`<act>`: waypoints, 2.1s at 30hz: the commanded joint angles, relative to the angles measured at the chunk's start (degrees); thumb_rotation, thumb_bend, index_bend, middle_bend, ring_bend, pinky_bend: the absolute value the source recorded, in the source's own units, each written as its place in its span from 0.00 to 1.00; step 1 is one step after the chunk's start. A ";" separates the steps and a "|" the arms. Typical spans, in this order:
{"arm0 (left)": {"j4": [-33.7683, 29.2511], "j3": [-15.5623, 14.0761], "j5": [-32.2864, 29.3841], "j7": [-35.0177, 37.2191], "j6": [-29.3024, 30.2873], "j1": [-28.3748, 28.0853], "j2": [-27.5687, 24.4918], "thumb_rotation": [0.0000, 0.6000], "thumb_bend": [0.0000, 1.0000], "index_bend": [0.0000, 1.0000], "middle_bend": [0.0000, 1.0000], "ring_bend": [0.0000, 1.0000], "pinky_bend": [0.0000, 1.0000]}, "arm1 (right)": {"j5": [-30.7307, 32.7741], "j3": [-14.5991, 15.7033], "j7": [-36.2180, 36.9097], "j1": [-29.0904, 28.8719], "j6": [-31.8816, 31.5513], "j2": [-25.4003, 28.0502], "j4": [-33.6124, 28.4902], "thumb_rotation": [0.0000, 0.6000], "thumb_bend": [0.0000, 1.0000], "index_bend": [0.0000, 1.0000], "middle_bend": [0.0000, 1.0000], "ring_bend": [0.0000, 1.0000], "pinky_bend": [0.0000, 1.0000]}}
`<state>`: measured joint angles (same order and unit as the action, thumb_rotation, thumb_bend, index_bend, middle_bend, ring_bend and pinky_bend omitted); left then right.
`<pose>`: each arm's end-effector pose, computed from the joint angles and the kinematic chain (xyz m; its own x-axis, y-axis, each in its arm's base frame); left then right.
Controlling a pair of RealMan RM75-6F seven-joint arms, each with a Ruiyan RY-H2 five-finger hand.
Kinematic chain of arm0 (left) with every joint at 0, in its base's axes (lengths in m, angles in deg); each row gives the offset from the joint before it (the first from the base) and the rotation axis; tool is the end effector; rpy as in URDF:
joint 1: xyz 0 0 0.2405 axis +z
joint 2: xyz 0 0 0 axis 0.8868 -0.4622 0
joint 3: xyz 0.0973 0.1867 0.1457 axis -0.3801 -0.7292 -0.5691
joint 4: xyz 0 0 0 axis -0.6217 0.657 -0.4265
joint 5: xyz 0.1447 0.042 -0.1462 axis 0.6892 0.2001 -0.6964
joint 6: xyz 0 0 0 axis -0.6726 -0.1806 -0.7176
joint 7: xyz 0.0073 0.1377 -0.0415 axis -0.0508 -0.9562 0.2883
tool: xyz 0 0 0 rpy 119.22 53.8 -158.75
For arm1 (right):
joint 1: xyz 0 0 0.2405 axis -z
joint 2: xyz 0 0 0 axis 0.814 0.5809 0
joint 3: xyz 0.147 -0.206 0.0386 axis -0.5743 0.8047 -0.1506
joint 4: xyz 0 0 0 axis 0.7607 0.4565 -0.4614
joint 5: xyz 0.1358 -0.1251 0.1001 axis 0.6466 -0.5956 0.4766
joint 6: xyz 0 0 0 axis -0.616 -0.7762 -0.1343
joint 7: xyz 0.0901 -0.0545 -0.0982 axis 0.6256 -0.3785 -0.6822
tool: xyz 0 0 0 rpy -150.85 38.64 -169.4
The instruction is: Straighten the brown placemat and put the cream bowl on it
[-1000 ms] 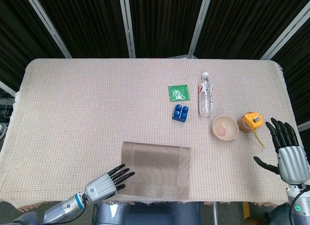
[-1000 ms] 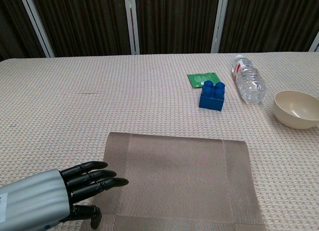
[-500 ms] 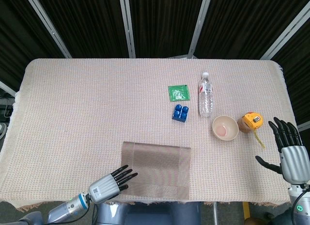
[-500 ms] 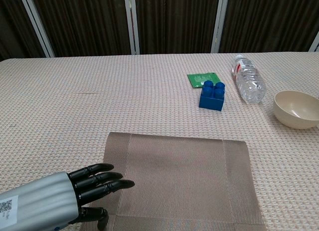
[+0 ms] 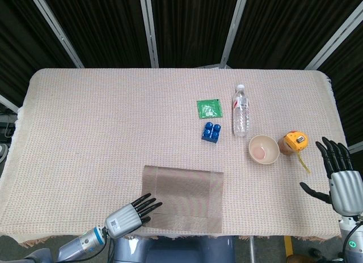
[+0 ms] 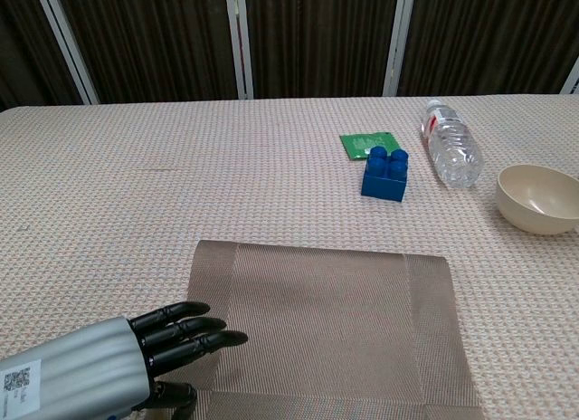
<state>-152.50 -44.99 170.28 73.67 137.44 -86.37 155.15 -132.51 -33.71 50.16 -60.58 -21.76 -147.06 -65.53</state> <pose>-0.2157 0.1590 -0.0849 0.6329 0.1234 0.7643 0.4577 -0.8559 -0.2407 -0.2909 -0.1953 0.1781 0.2785 0.1959 0.9402 -0.9375 -0.1573 0.3104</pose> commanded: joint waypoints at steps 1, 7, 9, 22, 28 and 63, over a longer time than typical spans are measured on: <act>0.00 -0.09 -0.50 0.15 -0.16 -0.06 0.22 1.00 0.48 0.55 0.00 0.00 0.00 | -0.01 -0.03 0.13 0.04 -0.04 0.06 -0.03 1.00 0.00 0.01 0.00 0.00 0.00; -0.44 -0.04 -1.65 0.51 -0.47 -0.30 0.62 1.00 0.51 0.62 0.00 0.00 0.00 | 0.04 -0.12 0.48 0.09 -0.05 0.20 -0.12 1.00 0.00 0.01 0.00 0.00 0.00; -0.75 0.08 -2.03 0.61 -0.45 -0.42 0.66 1.00 0.52 0.62 0.00 0.00 0.00 | 0.10 -0.17 0.59 0.11 -0.04 0.24 -0.11 1.00 0.00 0.01 0.00 0.00 0.00; -10.58 8.38 -9.18 4.63 -0.55 -3.42 -0.28 1.00 0.53 0.64 0.00 0.00 0.00 | -0.02 -0.20 0.64 0.16 -0.02 0.31 -0.20 1.00 0.00 0.01 0.00 0.00 0.00; -20.21 21.76 -23.04 7.62 -6.32 -7.35 -2.55 1.00 0.56 0.65 0.00 0.00 0.00 | -0.34 -0.15 0.38 0.28 -0.33 0.31 -0.32 1.00 0.00 0.01 0.00 0.00 0.00; -22.17 32.00 -50.27 0.45 -5.76 -1.53 -17.76 1.00 0.00 0.00 0.00 0.00 0.00 | -2.53 1.80 -1.93 -0.47 2.15 -0.45 -0.13 1.00 0.00 0.02 0.00 0.00 0.00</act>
<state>-170.53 -11.27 118.95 76.36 128.27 -90.43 140.44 -134.13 -32.46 48.64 -60.89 -19.85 -147.37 -65.86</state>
